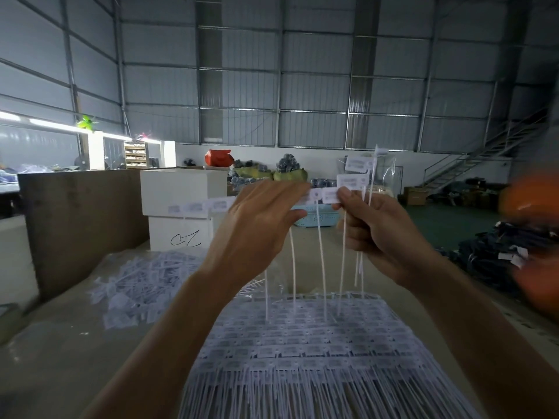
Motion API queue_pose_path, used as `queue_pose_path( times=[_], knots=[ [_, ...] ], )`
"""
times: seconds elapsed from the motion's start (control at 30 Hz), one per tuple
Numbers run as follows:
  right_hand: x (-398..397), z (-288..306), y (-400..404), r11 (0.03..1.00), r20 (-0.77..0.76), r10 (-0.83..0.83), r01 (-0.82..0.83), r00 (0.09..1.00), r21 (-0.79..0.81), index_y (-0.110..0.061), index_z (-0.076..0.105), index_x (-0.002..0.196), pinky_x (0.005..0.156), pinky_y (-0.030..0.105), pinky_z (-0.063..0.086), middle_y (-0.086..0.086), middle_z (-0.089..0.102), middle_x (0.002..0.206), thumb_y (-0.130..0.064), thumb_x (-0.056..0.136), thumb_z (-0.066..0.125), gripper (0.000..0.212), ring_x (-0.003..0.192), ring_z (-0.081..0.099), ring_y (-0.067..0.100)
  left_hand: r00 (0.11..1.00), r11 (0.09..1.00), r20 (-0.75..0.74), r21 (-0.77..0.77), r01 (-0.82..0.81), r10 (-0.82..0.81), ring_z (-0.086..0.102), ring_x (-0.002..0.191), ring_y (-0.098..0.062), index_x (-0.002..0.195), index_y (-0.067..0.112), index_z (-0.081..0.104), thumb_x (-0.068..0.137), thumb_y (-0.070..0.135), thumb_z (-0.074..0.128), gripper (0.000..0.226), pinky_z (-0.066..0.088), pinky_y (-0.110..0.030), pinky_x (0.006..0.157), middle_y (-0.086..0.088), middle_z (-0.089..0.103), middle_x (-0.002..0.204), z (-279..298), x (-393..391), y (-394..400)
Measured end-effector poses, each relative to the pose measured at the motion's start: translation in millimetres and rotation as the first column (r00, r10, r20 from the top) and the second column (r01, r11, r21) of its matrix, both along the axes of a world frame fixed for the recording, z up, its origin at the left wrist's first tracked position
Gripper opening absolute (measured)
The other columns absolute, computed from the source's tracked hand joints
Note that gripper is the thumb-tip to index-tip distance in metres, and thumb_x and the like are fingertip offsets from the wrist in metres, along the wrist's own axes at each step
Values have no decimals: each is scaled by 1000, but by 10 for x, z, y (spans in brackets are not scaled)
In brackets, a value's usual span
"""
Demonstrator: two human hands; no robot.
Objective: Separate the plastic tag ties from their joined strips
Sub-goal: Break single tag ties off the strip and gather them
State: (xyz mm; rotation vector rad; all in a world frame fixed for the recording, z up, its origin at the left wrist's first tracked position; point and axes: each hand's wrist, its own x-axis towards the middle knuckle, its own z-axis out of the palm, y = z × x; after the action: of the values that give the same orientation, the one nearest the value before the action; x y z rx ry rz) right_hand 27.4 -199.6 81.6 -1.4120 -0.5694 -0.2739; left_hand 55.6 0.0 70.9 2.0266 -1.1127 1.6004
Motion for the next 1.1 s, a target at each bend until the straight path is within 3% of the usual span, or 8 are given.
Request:
queue_pose_path(
  times=[0.2, 0.57, 0.67, 0.83, 0.9, 0.97, 1.03, 1.1],
  knots=[
    [-51, 12, -15, 977, 102, -79, 97, 992, -189, -23, 67, 68, 43, 22, 24, -4, 32, 55, -42, 82, 67, 23, 45, 25, 9, 986, 995, 130, 2, -102, 101, 67, 103, -33, 113, -3, 69, 91, 2, 63, 23, 53, -48, 92, -19, 71, 110, 4, -41, 15],
    [-21, -18, -17, 885, 342, -190, 311, 920, -345, -10, 60, 71, 50, 37, 27, 6, 40, 58, -46, 88, 59, 40, 52, 33, 24, 999, 998, 10, 43, -50, 49, 65, 104, -33, 117, -4, 67, 85, -12, 60, 34, 56, -44, 89, -19, 69, 114, 5, -22, 33],
    [-6, -17, -38, 765, 534, -262, 510, 804, -393, -6, 52, 68, 50, 23, 31, -6, 38, 54, -48, 89, 53, 48, 48, 36, 7, 998, 1000, -61, 24, 8, -6, 64, 101, -32, 118, 0, 67, 87, -11, 56, 34, 55, -46, 84, -16, 70, 112, 12, 3, 38],
    [13, -17, -37, 608, 750, -295, 722, 591, -330, -40, 45, 79, 53, 13, 34, -14, 50, 61, -38, 98, 54, 21, 59, 51, 3, 973, 992, -194, -41, 120, -126, 67, 94, -23, 111, 0, 71, 90, -8, 57, 26, 55, -29, 85, -12, 73, 105, 3, 27, 4],
    [27, -25, -11, 626, 739, -295, 707, 606, -329, -42, 47, 80, 54, 12, 35, -15, 51, 61, -35, 98, 55, 21, 59, 51, 2, 959, 979, -201, -92, 184, -199, 66, 89, -18, 108, -1, 72, 92, -6, 57, 22, 51, -16, 84, -12, 73, 100, 11, 22, 4],
    [44, -39, 8, 674, 679, -313, 659, 664, -334, -26, 61, 81, 54, 18, 32, -7, 49, 60, -43, 98, 53, 26, 55, 43, 6, 963, 973, -157, -105, 206, -221, 65, 90, -17, 109, -1, 71, 94, -1, 55, 22, 53, -23, 82, -13, 73, 101, 29, 12, 1],
    [42, -38, -2, 743, 585, -330, 586, 741, -324, 6, 64, 90, 55, 24, 34, 9, 45, 60, -51, 89, 54, 58, 54, 38, 7, 976, 979, -102, -82, 186, -194, 67, 93, -22, 112, -1, 69, 96, 5, 54, 22, 55, -32, 82, -13, 72, 104, 31, 8, -14],
    [3, -30, 8, 835, 460, -315, 472, 831, -282, 6, 60, 90, 52, 25, 35, 13, 44, 63, -58, 84, 55, 65, 54, 39, 9, 978, 982, -109, -86, 170, -179, 66, 94, -24, 114, 0, 69, 97, 7, 57, 22, 54, -37, 82, -13, 72, 105, 23, -4, -30]
  ],
)
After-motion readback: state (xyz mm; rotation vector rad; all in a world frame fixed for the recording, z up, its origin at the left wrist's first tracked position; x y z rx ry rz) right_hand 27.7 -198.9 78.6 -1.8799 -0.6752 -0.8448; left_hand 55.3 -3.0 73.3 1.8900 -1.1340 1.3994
